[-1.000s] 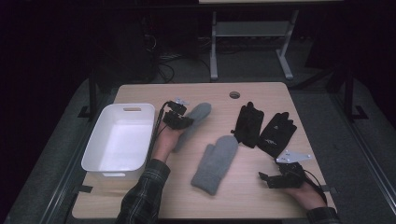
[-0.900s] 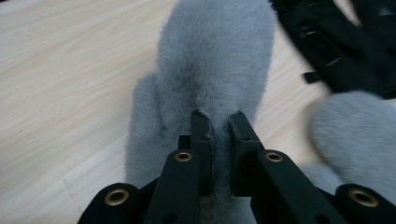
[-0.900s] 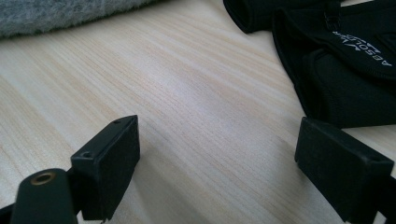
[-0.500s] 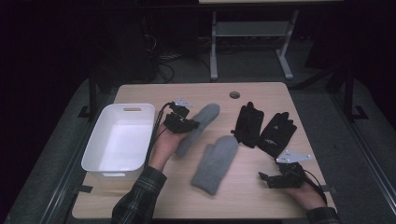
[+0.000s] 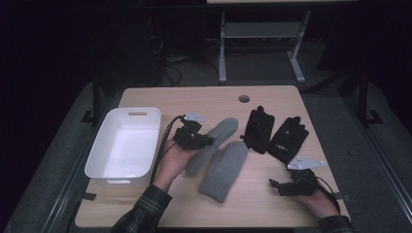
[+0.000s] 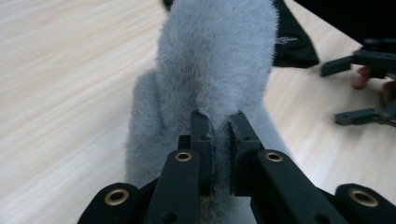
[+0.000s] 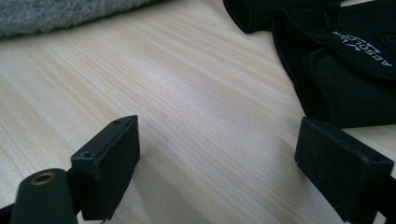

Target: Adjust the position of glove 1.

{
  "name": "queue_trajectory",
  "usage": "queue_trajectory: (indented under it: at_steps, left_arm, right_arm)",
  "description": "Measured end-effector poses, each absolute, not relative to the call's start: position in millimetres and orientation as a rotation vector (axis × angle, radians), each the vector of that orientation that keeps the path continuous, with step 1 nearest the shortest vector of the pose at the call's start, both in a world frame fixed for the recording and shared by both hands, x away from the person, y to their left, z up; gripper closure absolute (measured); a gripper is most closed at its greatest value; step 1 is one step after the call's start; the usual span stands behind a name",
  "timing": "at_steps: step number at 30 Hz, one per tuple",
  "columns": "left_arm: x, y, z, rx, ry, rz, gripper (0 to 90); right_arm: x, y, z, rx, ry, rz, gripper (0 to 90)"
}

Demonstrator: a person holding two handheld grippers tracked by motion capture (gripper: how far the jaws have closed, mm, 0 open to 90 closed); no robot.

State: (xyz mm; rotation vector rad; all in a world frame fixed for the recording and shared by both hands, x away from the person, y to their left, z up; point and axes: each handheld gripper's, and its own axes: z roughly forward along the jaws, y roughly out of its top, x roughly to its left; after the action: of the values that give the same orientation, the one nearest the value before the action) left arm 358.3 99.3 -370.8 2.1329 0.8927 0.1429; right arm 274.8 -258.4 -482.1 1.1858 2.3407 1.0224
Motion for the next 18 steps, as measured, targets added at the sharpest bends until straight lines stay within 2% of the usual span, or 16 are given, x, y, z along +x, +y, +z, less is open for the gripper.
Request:
queue_trajectory:
  at_steps: [8, 18]
  left_arm:
    - [340.2, 86.2, -375.9, 2.164, 0.862, 0.108, 82.7]
    - [340.8, 64.5, -403.5, 2.216, 0.841, 0.041, 80.5]
  right_arm:
    - [274.8, -258.3, -482.1, 1.186, 2.340, 1.022, 13.8]
    - [274.8, -258.4, -482.1, 1.184, 2.341, 1.023, 13.8]
